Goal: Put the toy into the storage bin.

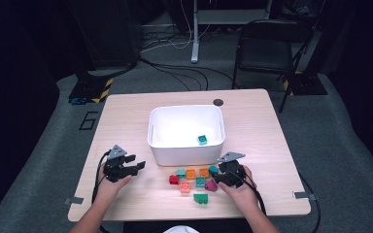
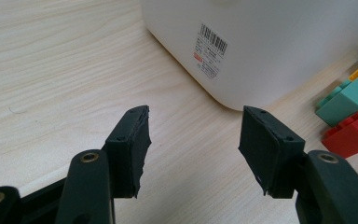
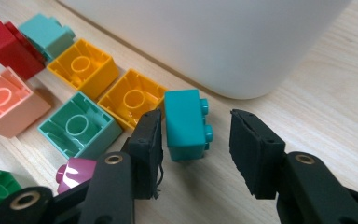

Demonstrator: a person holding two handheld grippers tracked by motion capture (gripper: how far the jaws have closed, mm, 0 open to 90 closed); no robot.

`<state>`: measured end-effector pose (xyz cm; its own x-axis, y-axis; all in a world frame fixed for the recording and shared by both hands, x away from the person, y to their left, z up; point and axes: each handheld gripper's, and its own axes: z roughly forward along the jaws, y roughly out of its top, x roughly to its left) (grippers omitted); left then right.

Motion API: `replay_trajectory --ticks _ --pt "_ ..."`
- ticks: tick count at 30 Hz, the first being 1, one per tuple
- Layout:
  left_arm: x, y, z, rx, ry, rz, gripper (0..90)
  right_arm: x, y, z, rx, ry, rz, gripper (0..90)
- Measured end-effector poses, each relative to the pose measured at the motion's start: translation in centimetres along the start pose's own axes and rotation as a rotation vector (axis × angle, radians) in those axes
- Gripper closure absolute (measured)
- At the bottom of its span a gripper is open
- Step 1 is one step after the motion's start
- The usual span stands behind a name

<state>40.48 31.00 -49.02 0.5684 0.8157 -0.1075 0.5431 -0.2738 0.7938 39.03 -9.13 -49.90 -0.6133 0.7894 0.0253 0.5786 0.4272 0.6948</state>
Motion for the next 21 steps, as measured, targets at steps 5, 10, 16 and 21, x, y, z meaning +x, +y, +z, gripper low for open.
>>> replay_trajectory --ticks 5,10,16,21 --pt "0.0 0.0 0.0 0.001 0.001 0.001 42.5 0.4 0.1 0.5 0.012 -0.006 -0.039 58.9" --pt "0.1 0.0 -0.1 0.0 0.0 -0.001 42.5 0.3 0.0 0.9 0.039 0.009 -0.042 66.4" --pt "0.1 -0.1 0.0 0.004 0.0 -0.002 42.5 0.4 0.3 0.6 0.038 0.012 -0.051 66.8" --pt "0.1 -0.1 0.0 0.003 0.0 -0.005 42.5 0.4 0.5 -0.1 0.031 0.03 -0.053 66.9"
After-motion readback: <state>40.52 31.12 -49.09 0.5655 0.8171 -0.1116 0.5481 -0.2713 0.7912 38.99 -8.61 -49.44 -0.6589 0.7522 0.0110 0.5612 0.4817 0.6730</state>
